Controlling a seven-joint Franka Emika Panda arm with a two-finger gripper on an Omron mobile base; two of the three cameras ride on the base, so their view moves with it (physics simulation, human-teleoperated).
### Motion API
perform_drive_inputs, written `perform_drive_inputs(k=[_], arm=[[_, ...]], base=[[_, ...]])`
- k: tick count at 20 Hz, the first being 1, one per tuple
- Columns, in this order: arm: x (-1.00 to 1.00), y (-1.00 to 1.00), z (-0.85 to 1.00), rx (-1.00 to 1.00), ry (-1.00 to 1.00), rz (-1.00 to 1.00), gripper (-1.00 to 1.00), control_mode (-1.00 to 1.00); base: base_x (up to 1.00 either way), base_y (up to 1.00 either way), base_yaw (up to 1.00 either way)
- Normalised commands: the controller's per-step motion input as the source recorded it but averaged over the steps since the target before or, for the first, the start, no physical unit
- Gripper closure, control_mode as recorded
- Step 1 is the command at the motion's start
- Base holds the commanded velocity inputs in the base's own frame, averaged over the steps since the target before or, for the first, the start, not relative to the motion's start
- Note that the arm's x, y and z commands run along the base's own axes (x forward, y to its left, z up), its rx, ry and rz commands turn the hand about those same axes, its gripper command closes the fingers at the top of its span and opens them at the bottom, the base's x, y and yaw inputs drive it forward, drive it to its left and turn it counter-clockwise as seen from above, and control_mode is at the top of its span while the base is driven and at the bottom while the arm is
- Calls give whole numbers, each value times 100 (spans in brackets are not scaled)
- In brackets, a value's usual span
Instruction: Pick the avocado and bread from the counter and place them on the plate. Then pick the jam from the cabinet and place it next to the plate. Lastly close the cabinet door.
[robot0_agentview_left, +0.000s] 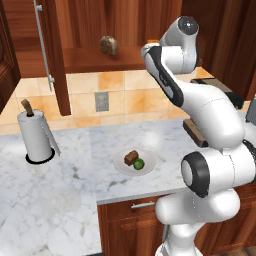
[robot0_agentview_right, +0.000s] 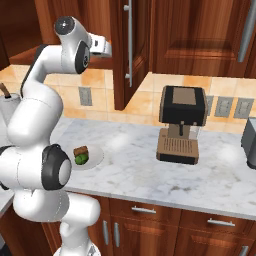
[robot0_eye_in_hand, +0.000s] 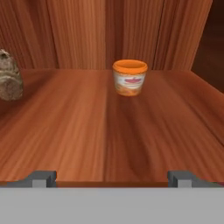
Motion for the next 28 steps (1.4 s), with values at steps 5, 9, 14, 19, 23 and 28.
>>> perform_drive_inputs(k=[5,9,14,19,23,28], arm=[[38,-15,5,0,0,0,-100,-100],[36,-14,7,0,0,0,-100,-100],[34,-16,2,0,2,0,-100,-100],[33,-13,0,0,6,-3,-100,-100],[35,-3,0,0,6,-4,-100,-100],[38,0,0,0,2,-1,-100,-100]], base=[[0,0,0],[0,0,0],[0,0,0],[0,0,0],[0,0,0],[0,0,0]])
